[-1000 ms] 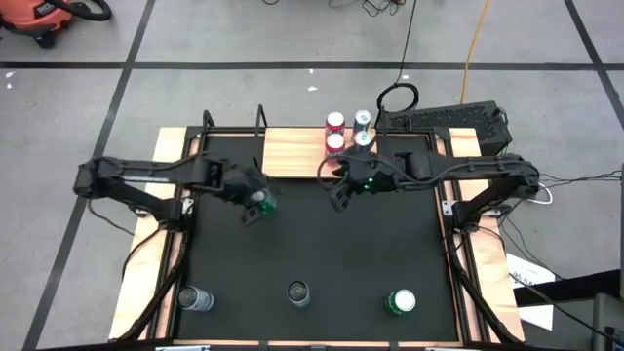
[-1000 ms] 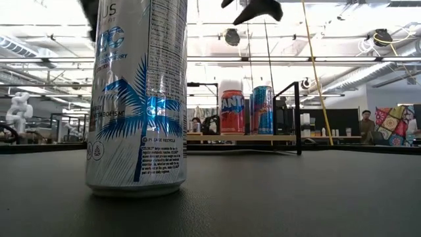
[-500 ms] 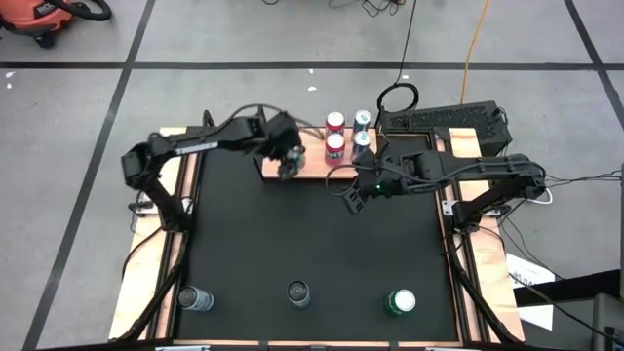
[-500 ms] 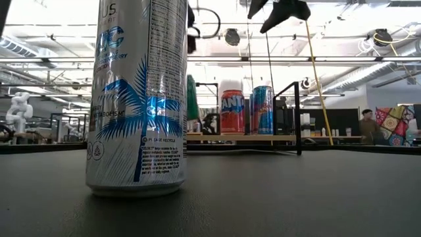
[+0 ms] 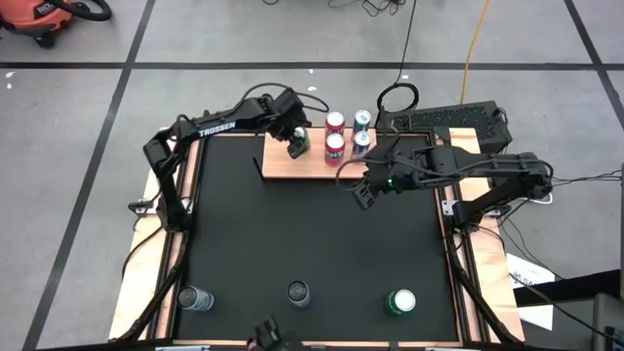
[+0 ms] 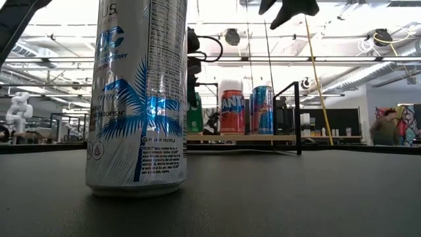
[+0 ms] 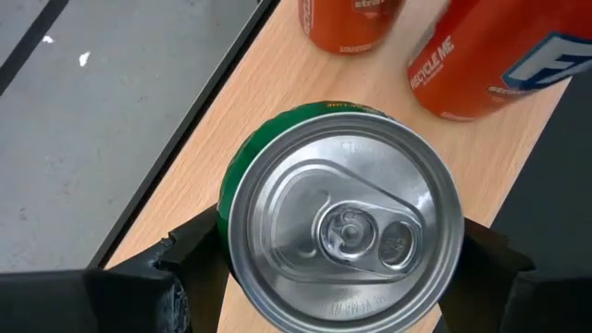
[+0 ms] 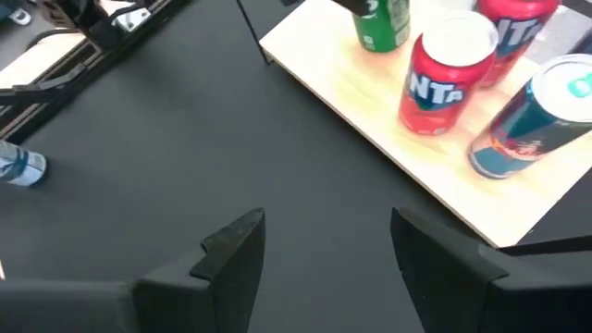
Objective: Place canned beverage on shelf
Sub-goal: Put the left green soda can on the shelf
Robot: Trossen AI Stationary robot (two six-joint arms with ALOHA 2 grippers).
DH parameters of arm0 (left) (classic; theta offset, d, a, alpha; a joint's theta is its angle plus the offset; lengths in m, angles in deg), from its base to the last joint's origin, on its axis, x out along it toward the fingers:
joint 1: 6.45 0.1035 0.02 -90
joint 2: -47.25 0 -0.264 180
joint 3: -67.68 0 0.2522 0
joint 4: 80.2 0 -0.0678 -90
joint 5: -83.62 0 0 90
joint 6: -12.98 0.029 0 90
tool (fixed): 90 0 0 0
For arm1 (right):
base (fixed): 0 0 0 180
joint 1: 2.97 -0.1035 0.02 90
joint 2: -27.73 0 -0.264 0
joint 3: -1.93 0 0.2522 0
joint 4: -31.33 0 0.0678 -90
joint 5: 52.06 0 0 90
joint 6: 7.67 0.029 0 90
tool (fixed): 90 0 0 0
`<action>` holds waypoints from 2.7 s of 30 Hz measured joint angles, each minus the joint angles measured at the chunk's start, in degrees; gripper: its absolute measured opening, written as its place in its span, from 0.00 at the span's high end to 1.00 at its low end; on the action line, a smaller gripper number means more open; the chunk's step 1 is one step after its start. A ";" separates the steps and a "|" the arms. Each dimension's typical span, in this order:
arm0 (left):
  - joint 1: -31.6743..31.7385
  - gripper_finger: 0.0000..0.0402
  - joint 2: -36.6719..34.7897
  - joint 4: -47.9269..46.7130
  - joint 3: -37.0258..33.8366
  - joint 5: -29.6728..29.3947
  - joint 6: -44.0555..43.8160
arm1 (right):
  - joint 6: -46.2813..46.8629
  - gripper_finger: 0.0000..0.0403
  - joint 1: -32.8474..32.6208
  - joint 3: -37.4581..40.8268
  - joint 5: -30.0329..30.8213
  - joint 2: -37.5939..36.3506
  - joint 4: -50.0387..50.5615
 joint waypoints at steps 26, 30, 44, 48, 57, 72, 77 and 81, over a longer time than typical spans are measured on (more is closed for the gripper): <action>1.55 0.03 -0.61 -4.98 3.99 -0.54 -0.30 | -14.93 0.45 10.90 -0.02 -4.68 1.14 -11.50; 1.53 0.03 -2.57 -8.22 5.85 -1.05 -0.13 | -20.94 0.45 16.49 -0.02 -11.18 5.18 -21.58; 2.72 0.03 -12.60 -14.75 5.80 -10.80 -4.87 | -28.48 0.62 31.47 -0.02 -25.60 23.19 -42.28; 2.73 0.03 -12.81 -17.72 5.78 -12.56 -5.47 | -31.64 0.66 31.94 -0.02 -25.66 26.10 -46.36; 2.71 0.03 -12.81 -19.09 5.74 -12.74 -6.35 | -37.04 0.76 31.93 -0.02 -25.67 29.44 -51.27; 2.69 0.03 -12.81 -19.77 5.69 -12.90 -6.34 | -41.49 0.83 32.05 -0.03 -21.07 32.17 -53.41; 2.69 0.03 -12.81 -19.75 5.69 -12.90 -6.34 | -41.61 0.83 32.71 -0.04 -20.91 32.15 -52.88; 2.73 0.03 -12.81 -19.75 5.69 -12.90 -6.32 | -41.97 0.83 33.06 -0.04 -20.91 32.15 -52.88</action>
